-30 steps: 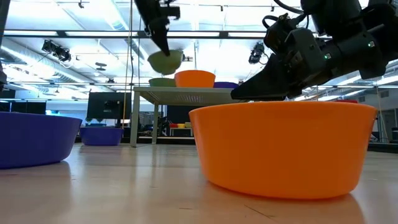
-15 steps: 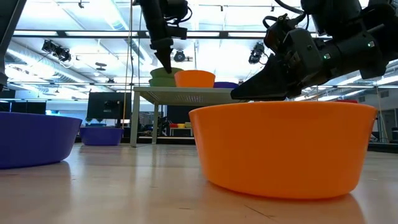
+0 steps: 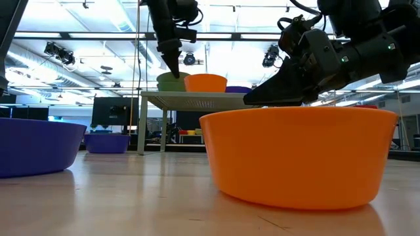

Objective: Pick & Place Mini bowls
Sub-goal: Stack the white patterned bowl on the white patterned bowl on the shelf

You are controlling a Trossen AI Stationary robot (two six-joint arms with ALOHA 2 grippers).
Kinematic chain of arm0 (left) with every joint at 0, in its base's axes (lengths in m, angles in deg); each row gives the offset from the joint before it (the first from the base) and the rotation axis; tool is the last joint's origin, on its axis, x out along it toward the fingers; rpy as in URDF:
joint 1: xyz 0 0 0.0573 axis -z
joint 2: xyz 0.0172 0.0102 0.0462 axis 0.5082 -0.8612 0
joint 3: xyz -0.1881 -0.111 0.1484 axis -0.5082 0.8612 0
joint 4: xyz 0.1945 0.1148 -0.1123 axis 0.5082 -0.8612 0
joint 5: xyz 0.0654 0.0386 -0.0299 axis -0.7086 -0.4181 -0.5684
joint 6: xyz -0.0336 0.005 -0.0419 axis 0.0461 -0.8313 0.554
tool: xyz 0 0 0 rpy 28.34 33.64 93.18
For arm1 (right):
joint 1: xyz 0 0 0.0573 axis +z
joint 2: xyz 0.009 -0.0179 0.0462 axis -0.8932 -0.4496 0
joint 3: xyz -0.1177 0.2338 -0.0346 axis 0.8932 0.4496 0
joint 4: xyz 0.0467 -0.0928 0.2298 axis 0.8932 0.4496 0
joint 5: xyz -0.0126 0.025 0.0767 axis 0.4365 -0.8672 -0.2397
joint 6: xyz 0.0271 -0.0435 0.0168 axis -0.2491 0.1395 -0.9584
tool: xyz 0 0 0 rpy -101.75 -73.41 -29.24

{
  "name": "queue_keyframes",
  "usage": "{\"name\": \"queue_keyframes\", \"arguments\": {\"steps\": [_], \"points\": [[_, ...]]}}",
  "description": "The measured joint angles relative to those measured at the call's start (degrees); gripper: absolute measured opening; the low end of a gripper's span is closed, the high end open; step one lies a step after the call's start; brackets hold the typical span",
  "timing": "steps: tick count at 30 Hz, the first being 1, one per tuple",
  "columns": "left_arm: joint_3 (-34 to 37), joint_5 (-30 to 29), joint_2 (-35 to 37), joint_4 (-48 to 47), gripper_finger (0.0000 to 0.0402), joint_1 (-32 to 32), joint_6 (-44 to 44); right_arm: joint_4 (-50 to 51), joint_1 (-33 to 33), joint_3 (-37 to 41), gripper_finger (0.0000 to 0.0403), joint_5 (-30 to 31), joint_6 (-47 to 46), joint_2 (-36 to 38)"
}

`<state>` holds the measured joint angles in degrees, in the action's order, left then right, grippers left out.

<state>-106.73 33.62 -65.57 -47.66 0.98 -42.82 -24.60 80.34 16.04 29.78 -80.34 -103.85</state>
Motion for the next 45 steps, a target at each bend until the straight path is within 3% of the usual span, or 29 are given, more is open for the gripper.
{"name": "queue_keyframes", "arguments": {"steps": [20, 34, 45], "points": [[0.0, 0.8, 0.0, 0.0, 0.0035, 0.0, 1.7, 0.0, 0.0, 0.0, 0.0049, 0.0, 0.0, 0.0], [-0.1, -0.5, 0.1, 0.0, 0.0131, 0.0, 2.6, 0.0, 0.0, 0.0, 0.0049, 0.0, 0.0, 0.0], [-0.1, 0.5, 1.2, -0.2, 0.0103, 0.2, 4.1, 0.0, 0.0, 0.0, 0.0049, 0.0, -0.1, 0.0]]}}
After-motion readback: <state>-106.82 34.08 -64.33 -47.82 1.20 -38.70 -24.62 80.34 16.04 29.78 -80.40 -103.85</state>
